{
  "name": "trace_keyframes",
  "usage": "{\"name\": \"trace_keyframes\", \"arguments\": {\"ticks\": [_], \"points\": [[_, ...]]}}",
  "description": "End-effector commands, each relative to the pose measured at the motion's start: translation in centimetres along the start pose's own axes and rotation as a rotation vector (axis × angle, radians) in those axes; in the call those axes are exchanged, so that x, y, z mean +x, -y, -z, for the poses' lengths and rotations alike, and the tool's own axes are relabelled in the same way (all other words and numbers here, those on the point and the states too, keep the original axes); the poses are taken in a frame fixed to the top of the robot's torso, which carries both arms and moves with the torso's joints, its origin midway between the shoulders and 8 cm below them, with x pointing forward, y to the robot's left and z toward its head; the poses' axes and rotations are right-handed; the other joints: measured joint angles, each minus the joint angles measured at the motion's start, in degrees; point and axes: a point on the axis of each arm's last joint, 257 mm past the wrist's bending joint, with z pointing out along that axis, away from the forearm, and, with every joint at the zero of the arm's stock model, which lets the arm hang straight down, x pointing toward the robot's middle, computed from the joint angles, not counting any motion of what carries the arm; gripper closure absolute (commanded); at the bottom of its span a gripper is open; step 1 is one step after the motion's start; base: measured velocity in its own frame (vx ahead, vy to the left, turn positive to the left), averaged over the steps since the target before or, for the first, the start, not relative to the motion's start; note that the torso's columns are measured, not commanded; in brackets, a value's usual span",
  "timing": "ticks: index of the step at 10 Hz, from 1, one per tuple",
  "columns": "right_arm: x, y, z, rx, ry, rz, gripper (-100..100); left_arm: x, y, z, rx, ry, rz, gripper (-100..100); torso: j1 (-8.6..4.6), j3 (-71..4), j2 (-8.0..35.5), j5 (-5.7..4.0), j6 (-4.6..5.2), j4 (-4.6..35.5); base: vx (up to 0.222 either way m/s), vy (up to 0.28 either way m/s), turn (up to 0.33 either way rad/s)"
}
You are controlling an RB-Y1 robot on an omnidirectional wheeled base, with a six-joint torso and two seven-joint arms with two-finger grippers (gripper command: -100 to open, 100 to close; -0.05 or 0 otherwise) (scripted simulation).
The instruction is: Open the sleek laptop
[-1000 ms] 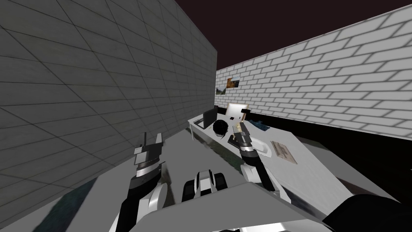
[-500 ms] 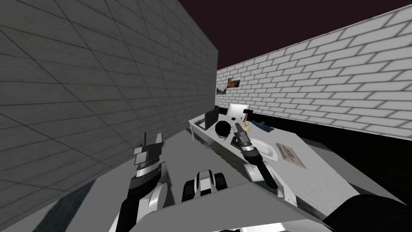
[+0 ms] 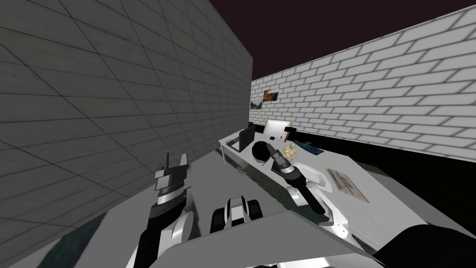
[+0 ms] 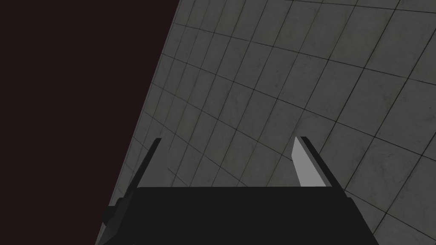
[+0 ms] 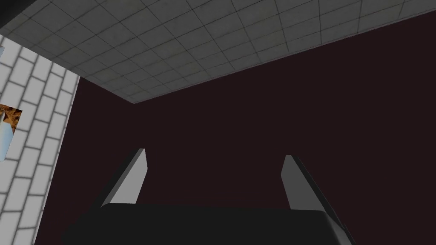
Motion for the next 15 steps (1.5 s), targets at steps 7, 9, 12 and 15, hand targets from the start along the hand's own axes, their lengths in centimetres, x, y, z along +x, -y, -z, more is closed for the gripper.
{"name": "trace_keyframes", "arguments": {"ticks": [7,9,12,15], "points": [[2.4,0.0,-0.3,-0.14,-0.236,0.505,-100,0.0,0.0,0.0,0.0,0.0,0.0,0,-0.03,0.1,0.1,-0.01,0.0,0.0,0.07,0.043,0.0],[2.9,0.3,-0.3,-0.167,-0.276,0.591,-100,0.0,0.0,0.0,0.0,0.0,0.0,0,0.1,0.0,0.0,0.03,0.0,0.0,0.08,0.065,-0.001],[3.6,1.5,-0.1,-0.244,-0.379,0.824,-100,0.0,0.0,0.0,0.0,0.0,0.0,0,-0.04,0.0,0.0,-0.01,0.0,0.0,0.079,0.049,0.0],[4.0,2.7,0.1,-0.304,-0.456,0.995,-100,0.0,0.0,0.0,0.0,0.0,0.0,0,-0.03,0.1,0.1,-0.01,0.0,0.0,0.077,0.041,0.0]]}}
